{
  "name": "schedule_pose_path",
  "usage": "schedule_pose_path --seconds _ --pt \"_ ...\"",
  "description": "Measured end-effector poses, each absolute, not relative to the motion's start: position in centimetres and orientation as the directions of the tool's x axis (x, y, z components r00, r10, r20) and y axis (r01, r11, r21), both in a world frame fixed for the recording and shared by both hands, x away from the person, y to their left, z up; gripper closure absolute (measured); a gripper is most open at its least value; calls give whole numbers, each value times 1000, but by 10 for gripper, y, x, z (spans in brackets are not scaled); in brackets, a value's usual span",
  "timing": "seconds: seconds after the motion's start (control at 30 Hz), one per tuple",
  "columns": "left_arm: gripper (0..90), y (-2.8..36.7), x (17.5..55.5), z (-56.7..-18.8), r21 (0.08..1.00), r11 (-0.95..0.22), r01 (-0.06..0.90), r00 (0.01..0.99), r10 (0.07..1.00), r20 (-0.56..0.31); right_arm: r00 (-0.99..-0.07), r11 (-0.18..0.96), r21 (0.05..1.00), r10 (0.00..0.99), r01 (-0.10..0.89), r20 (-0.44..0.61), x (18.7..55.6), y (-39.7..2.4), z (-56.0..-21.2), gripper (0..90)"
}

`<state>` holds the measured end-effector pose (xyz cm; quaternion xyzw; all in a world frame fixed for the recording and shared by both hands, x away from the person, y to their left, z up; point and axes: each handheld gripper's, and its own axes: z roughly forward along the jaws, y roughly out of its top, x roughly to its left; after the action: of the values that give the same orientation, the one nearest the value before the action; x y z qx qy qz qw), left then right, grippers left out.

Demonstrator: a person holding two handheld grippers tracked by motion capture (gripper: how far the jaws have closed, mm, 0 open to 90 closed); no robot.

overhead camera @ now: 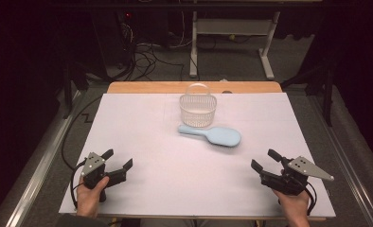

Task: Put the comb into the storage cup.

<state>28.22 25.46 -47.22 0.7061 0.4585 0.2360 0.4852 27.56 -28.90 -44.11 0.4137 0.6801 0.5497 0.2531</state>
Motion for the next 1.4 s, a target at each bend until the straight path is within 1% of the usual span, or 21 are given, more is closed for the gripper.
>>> schedule_pose_path --seconds 0.33,0.63,0.83,1.03,1.4 --pt "153 254 283 -472 900 -114 422 472 875 -111 -531 42 960 839 277 116 279 -284 -440 240" --pt "151 254 283 -472 901 -119 416 478 872 -106 -554 63 958 825 280 108 283 -272 -441 244" --pt "151 254 283 -473 900 -118 419 478 872 -108 -556 53 956 822 288 122 285 -268 -442 246" --pt "151 254 283 -473 901 -116 418 479 871 -111 -561 66 959 821 276 105 285 -266 -441 248" --pt "151 254 284 -473 901 -112 419 479 870 -115 -577 62 960 809 275 113 290 -256 -441 248"
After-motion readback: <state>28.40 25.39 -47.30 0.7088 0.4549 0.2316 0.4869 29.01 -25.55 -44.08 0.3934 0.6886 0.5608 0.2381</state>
